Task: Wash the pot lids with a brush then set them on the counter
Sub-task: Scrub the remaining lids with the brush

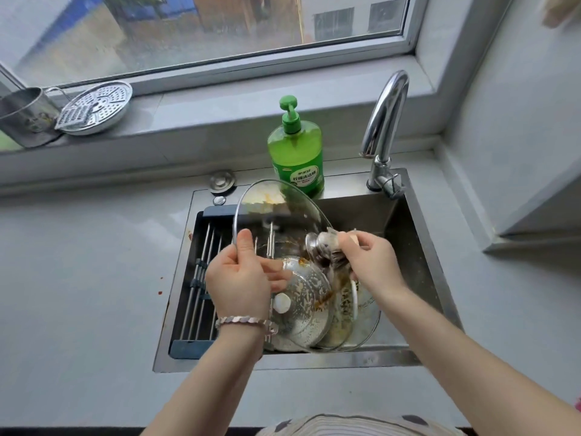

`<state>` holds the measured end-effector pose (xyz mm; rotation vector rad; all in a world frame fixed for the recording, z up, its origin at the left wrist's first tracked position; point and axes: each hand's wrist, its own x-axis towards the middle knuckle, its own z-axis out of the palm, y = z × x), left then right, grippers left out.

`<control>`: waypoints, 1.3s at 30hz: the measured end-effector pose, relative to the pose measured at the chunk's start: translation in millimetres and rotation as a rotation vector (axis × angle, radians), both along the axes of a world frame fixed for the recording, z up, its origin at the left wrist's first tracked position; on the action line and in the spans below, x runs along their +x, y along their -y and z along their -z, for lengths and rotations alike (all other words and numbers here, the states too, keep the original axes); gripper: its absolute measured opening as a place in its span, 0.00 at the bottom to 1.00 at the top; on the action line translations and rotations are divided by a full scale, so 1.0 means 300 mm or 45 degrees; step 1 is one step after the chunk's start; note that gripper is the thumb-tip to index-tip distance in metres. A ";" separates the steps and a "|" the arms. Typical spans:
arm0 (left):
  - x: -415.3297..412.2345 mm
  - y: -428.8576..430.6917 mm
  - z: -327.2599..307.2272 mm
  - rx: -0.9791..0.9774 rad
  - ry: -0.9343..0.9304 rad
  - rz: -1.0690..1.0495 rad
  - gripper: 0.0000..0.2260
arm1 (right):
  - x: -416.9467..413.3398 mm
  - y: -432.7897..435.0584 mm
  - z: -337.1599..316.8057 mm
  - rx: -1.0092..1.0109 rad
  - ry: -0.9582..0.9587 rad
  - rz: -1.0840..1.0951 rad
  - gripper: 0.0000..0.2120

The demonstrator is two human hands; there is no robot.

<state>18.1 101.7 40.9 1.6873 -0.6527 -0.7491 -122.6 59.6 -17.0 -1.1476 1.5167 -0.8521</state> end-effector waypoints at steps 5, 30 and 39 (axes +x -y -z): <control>-0.011 0.007 0.024 0.053 -0.177 -0.149 0.18 | 0.087 -0.143 -0.016 -0.626 -0.705 -0.137 0.11; 0.044 0.018 -0.020 -0.031 -0.386 -0.303 0.15 | -0.002 -0.127 -0.051 -0.718 -0.605 -0.284 0.13; 0.055 0.009 -0.018 0.009 -0.444 -0.337 0.13 | -0.024 -0.169 -0.045 -0.745 -0.615 -0.372 0.11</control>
